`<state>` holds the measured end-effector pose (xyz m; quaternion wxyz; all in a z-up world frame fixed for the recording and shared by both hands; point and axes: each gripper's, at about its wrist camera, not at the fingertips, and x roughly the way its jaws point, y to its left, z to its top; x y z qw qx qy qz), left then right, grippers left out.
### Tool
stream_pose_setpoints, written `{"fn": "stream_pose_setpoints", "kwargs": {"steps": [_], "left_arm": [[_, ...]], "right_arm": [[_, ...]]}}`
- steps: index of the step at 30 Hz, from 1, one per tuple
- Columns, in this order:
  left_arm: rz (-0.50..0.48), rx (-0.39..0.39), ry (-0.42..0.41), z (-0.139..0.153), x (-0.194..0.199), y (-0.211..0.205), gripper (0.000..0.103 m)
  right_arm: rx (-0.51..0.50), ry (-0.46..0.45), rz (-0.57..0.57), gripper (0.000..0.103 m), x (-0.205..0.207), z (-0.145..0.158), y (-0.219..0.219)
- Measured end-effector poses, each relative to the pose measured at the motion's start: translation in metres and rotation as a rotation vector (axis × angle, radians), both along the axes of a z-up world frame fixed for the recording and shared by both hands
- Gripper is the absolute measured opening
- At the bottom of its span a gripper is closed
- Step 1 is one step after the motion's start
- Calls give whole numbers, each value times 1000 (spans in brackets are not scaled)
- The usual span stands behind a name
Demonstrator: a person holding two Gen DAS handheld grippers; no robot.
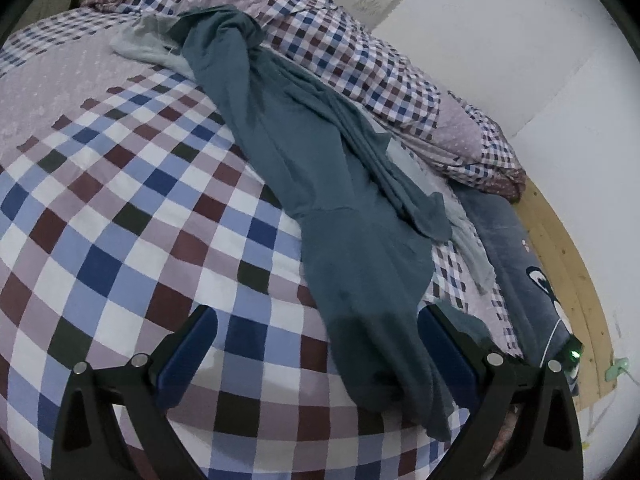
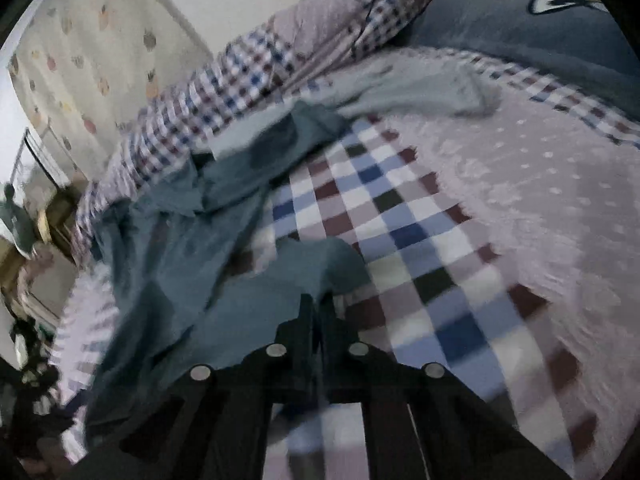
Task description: Fold clothes
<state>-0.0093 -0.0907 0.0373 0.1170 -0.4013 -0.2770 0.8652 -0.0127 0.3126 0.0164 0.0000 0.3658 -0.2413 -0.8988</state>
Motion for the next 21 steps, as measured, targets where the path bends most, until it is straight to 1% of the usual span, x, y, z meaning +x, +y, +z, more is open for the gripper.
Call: {"fn": "stream_pose_setpoints", "kwargs": {"steps": [3, 7, 9, 12, 13, 15, 17, 18, 20, 21], "left_arm": [[-10, 2, 8, 2, 3, 3, 102], [-26, 3, 3, 1, 8, 6, 102], [-36, -1, 0, 0, 10, 8, 102], [-44, -6, -5, -2, 13, 10, 102], [-47, 0, -10, -3, 14, 10, 102], [-53, 17, -29, -6, 17, 10, 102], [-62, 28, -44, -8, 20, 11, 102], [-69, 31, -48, -9, 22, 12, 102], [-81, 31, -54, -10, 25, 14, 102], [-84, 23, -53, -9, 26, 16, 102]], "right_arm": [[-35, 31, -25, 1, 43, 26, 5], [-13, 36, -11, 1, 100, 54, 0], [22, 20, -7, 1, 132, 59, -4], [87, -53, -15, 1, 167, 54, -3], [117, -83, -16, 4, 177, 51, -3], [210, -129, -1, 7, 189, 46, -7], [304, -160, 29, 17, 198, 42, -15], [343, -168, 44, 20, 201, 41, -20], [390, -151, 90, 30, 202, 40, -29], [431, -132, 125, 35, 202, 41, -38]]}}
